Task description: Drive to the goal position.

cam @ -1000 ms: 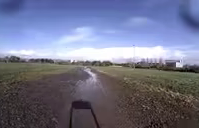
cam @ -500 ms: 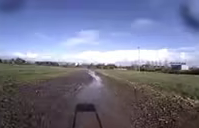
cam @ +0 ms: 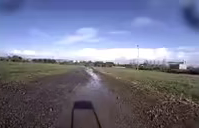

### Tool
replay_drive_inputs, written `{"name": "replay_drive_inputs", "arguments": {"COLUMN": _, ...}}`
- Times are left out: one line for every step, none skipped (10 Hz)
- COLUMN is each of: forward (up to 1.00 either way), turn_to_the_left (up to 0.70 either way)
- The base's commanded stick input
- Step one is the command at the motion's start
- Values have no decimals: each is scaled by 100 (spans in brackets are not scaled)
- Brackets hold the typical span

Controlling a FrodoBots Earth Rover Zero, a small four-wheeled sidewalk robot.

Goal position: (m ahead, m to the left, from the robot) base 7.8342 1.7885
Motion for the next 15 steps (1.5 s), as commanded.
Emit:
{"name": "replay_drive_inputs", "arguments": {"forward": 70, "turn_to_the_left": 0}}
{"name": "replay_drive_inputs", "arguments": {"forward": 70, "turn_to_the_left": 0}}
{"name": "replay_drive_inputs", "arguments": {"forward": 70, "turn_to_the_left": 0}}
{"name": "replay_drive_inputs", "arguments": {"forward": 70, "turn_to_the_left": 0}}
{"name": "replay_drive_inputs", "arguments": {"forward": 70, "turn_to_the_left": 0}}
{"name": "replay_drive_inputs", "arguments": {"forward": 70, "turn_to_the_left": 0}}
{"name": "replay_drive_inputs", "arguments": {"forward": 70, "turn_to_the_left": 22}}
{"name": "replay_drive_inputs", "arguments": {"forward": 70, "turn_to_the_left": 30}}
{"name": "replay_drive_inputs", "arguments": {"forward": 70, "turn_to_the_left": 35}}
{"name": "replay_drive_inputs", "arguments": {"forward": 70, "turn_to_the_left": 35}}
{"name": "replay_drive_inputs", "arguments": {"forward": 70, "turn_to_the_left": 35}}
{"name": "replay_drive_inputs", "arguments": {"forward": 70, "turn_to_the_left": 35}}
{"name": "replay_drive_inputs", "arguments": {"forward": 70, "turn_to_the_left": 35}}
{"name": "replay_drive_inputs", "arguments": {"forward": 70, "turn_to_the_left": 35}}
{"name": "replay_drive_inputs", "arguments": {"forward": 70, "turn_to_the_left": 35}}
